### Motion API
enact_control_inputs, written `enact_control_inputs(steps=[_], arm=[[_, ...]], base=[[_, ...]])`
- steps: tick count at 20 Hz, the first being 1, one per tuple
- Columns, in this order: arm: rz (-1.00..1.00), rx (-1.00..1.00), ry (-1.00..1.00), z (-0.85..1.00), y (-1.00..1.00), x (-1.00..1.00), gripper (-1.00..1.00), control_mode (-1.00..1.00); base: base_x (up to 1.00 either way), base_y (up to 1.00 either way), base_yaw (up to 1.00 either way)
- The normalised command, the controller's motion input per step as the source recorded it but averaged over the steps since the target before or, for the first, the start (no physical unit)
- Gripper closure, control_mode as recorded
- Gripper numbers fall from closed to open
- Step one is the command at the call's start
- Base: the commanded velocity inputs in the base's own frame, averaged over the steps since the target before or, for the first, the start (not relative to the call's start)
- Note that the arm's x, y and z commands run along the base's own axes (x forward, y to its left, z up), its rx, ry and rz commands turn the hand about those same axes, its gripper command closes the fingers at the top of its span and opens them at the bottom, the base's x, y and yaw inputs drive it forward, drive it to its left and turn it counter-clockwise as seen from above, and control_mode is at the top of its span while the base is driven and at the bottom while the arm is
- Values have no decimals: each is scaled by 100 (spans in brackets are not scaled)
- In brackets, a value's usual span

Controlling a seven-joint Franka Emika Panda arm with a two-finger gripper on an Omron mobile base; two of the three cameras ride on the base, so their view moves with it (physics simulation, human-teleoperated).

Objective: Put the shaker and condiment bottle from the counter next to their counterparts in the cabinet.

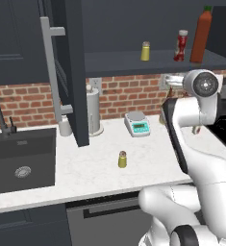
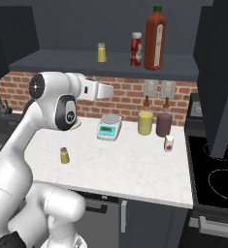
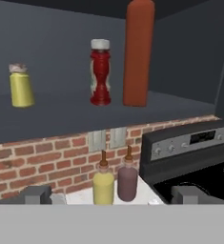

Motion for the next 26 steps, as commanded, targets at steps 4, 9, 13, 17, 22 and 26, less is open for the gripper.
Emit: enact_control_inputs(steps=[4, 9, 13, 17, 22, 26], arm=[[0, 0, 3, -35, 16, -32, -100, -100], [0, 0, 0, -39, 8, -30, -100, -100], [2, 0, 0, -42, 4, -24, -100, -100], [10, 0, 0, -36, 0, -6, -100, -100], [21, 2, 0, -32, 0, 0, -100, -100], [24, 1, 2, -39, 0, 0, -100, -100]], base=[[0, 0, 0], [0, 0, 0], [0, 0, 0], [0, 0, 0], [0, 0, 0], [0, 0, 0]])
